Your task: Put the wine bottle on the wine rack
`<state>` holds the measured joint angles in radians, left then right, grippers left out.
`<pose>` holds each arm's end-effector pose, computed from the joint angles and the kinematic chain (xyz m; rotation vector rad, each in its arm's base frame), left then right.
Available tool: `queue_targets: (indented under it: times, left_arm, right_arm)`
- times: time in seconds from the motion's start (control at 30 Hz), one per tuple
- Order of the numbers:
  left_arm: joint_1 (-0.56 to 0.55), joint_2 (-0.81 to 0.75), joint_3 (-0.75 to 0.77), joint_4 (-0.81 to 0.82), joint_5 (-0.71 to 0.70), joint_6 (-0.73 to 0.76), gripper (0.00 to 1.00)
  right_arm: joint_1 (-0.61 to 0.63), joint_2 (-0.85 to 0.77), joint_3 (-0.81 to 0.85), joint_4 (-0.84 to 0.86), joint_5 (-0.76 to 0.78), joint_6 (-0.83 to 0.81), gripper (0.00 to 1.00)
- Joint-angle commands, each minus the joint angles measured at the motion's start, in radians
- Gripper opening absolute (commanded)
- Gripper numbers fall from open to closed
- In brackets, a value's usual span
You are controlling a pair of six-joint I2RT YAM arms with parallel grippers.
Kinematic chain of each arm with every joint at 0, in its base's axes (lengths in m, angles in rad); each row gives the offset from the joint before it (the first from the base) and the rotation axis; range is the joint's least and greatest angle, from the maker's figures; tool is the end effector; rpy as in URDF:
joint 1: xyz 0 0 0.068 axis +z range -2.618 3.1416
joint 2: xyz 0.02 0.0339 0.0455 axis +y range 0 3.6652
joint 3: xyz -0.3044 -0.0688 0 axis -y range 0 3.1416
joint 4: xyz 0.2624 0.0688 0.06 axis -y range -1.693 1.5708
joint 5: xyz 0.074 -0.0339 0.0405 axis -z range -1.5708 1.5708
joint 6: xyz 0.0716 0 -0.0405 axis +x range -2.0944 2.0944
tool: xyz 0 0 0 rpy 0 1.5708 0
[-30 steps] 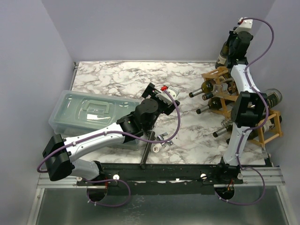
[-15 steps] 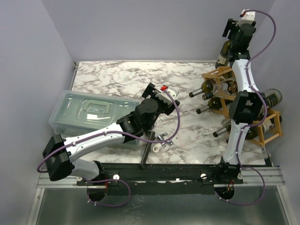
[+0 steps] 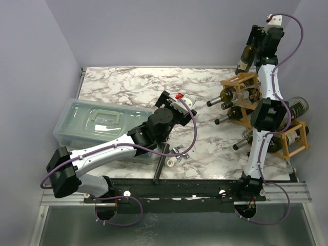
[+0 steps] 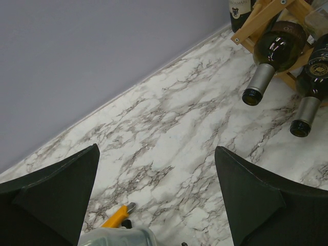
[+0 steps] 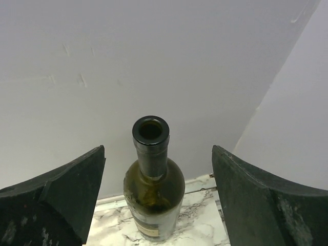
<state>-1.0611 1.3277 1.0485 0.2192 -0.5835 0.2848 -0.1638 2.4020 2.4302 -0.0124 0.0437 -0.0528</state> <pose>0.2047 -0.2854 0.3863 0.6277 1.4959 -0.1225 0.6418 -0.1092 0.3883 0.1210 1.5539 -0.2050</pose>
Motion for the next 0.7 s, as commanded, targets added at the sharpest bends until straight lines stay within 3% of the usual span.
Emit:
queue_targets:
  times: [0.0,0.13,0.67]
  left_arm:
    - [0.004,-0.009,-0.001,-0.003,0.020,-0.012,0.95]
    - [0.004,-0.003,-0.001,-0.003,0.021,-0.012,0.95]
    - [0.004,0.009,-0.001,-0.003,0.014,-0.004,0.95]
  right_arm:
    - [-0.012,0.037,0.039,-0.009,-0.034,0.017,0.86]
    - [-0.017,0.056,0.048,0.003,-0.038,0.026,0.72]
    - [-0.028,0.106,0.063,0.077,-0.065,0.048,0.68]
